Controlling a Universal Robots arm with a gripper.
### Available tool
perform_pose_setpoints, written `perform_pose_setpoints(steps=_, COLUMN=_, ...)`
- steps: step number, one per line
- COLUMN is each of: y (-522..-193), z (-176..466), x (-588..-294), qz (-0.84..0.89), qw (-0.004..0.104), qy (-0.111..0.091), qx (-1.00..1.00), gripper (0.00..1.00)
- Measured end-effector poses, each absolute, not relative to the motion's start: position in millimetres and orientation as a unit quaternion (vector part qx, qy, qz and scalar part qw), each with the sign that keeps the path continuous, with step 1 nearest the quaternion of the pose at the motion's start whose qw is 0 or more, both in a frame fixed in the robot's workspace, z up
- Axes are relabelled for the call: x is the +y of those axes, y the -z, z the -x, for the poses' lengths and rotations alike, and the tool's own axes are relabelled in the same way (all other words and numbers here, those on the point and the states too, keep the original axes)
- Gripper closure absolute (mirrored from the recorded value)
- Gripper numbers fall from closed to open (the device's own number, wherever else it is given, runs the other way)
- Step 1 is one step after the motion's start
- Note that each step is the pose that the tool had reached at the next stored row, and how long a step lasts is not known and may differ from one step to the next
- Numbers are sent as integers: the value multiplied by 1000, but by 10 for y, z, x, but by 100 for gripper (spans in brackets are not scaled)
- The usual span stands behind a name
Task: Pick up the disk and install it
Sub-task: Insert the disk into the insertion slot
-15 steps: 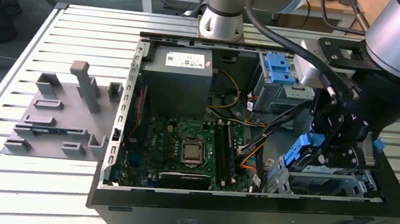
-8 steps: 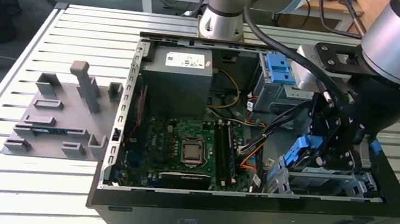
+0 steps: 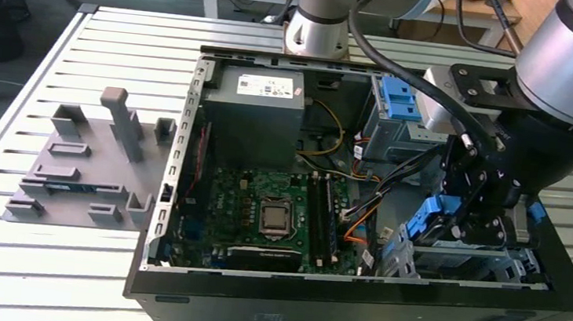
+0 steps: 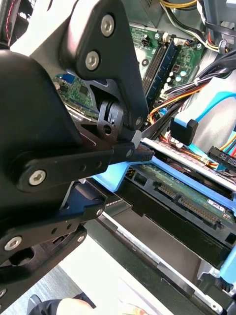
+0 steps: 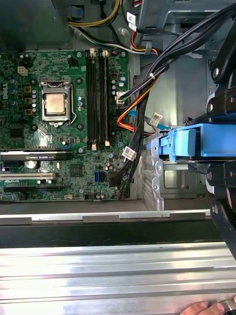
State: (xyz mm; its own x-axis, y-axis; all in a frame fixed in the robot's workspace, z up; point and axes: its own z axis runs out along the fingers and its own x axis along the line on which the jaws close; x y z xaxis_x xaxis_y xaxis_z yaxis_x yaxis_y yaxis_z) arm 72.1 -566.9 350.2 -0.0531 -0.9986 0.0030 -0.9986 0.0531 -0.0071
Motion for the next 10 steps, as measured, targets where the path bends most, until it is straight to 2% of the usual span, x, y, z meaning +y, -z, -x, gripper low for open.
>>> perform_pose_setpoints(steps=6, y=-3501, z=-721, x=-5669, qz=688, qw=1, qy=4, qx=726, gripper=62)
perform_pose_setpoints(steps=7, y=-3499, z=-721, x=-5668, qz=688, qw=1, qy=4, qx=726, gripper=56)
perform_pose_setpoints(steps=10, y=-3499, z=-721, x=-5669, qz=688, qw=1, qy=4, qx=726, gripper=56)
